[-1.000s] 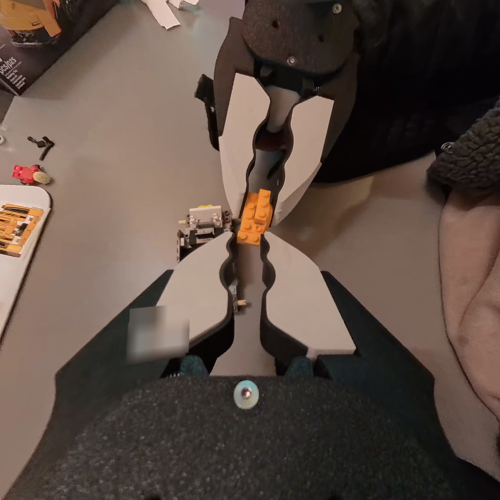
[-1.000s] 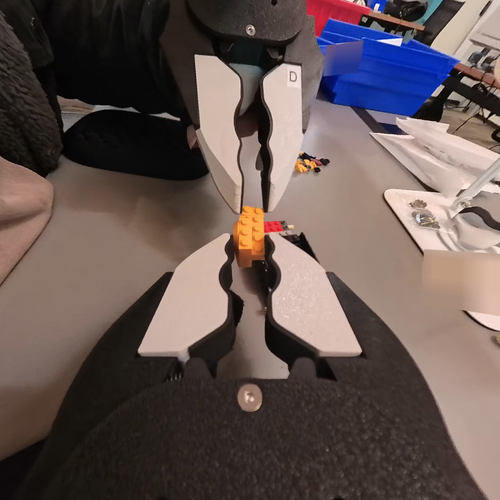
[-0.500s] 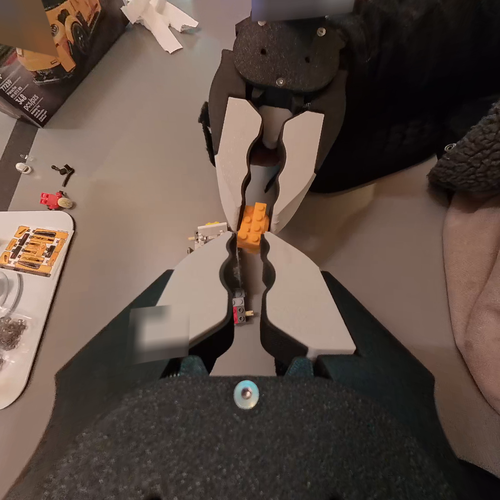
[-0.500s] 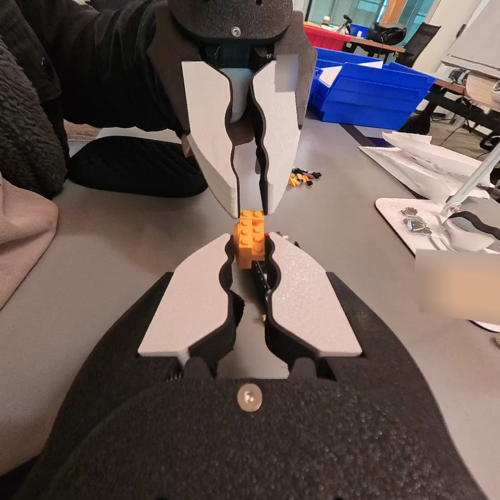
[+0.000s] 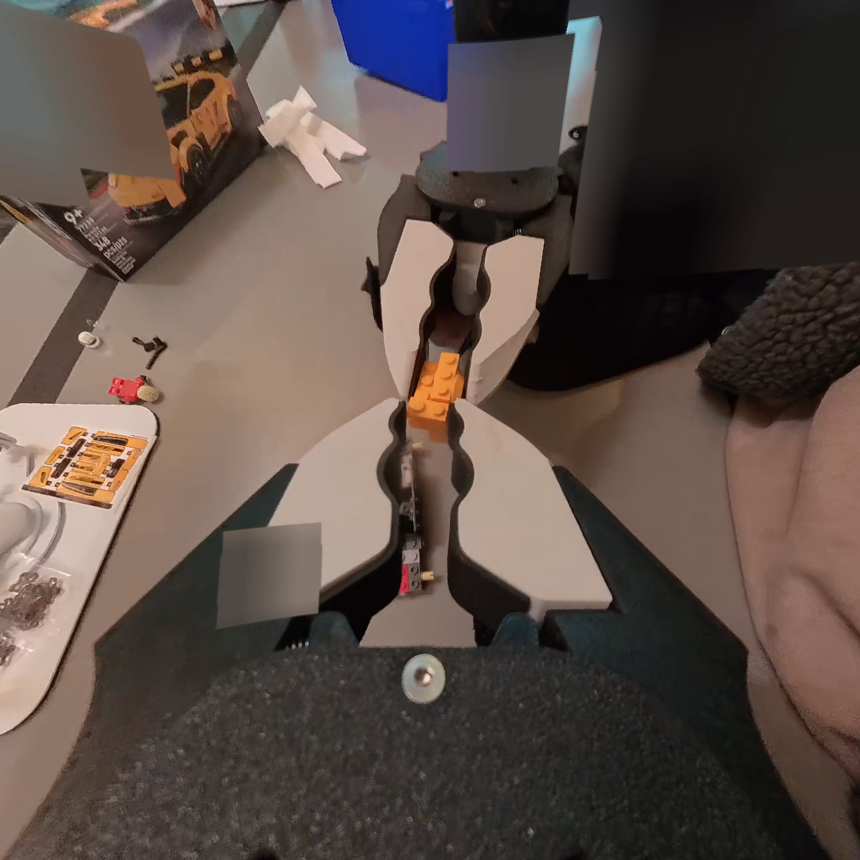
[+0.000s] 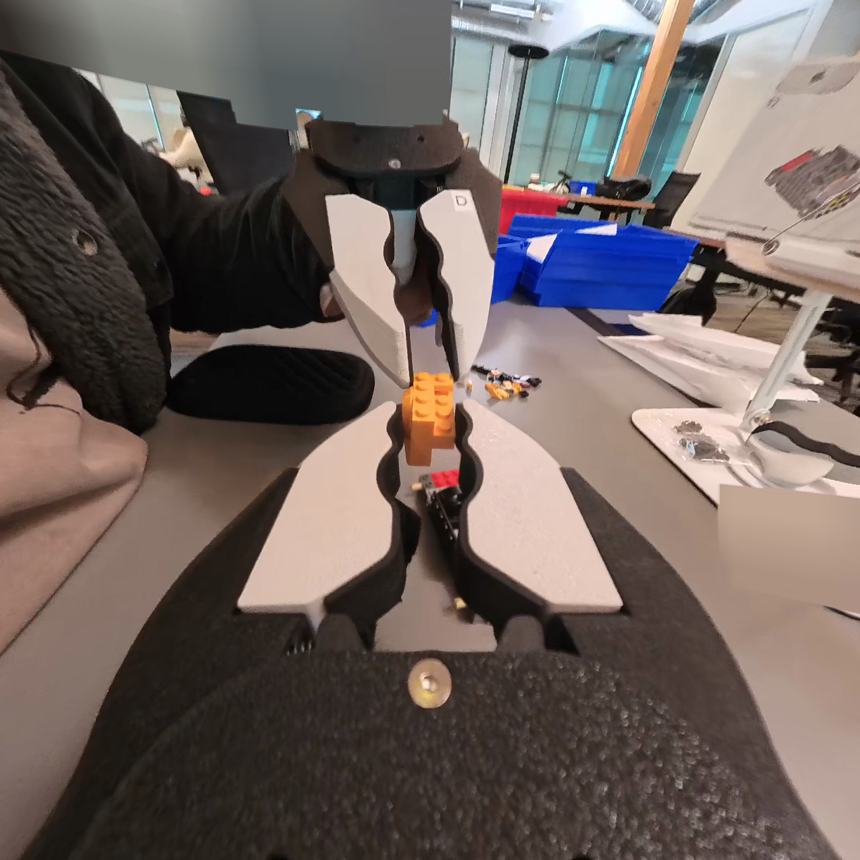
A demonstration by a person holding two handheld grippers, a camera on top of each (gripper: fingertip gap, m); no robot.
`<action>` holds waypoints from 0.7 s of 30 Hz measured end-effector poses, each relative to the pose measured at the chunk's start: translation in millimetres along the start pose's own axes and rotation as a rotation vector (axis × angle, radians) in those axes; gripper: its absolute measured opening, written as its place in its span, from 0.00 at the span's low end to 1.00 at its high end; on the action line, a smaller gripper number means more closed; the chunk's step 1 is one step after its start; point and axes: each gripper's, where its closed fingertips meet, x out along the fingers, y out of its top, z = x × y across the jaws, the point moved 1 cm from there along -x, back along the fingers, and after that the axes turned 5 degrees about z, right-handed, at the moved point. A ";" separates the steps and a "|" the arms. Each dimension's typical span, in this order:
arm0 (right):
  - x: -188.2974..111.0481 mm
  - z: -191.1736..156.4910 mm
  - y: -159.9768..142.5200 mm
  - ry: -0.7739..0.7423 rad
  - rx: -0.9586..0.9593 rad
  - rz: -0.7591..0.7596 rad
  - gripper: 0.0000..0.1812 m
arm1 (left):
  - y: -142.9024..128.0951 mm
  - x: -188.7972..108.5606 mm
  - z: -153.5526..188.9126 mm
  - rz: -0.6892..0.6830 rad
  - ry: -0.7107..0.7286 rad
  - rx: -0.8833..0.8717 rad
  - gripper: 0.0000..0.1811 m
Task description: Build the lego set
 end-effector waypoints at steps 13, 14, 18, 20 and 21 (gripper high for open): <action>-9.6 4.4 33.3 -0.040 0.006 0.187 0.12 | 38.3 -4.7 -1.7 0.135 -0.010 -0.021 0.11; -9.4 3.9 33.3 -0.038 0.005 0.186 0.12 | 38.7 -4.8 -1.8 0.134 -0.009 -0.018 0.11; -9.0 2.7 33.2 -0.032 0.004 0.187 0.12 | 40.0 -5.9 0.3 0.138 -0.011 -0.012 0.12; -8.9 2.0 32.9 -0.025 0.006 0.185 0.12 | 41.3 -7.7 0.7 0.151 -0.010 -0.014 0.13; -8.7 1.5 32.3 -0.021 0.006 0.183 0.12 | 41.8 -9.4 0.7 0.157 -0.011 -0.014 0.14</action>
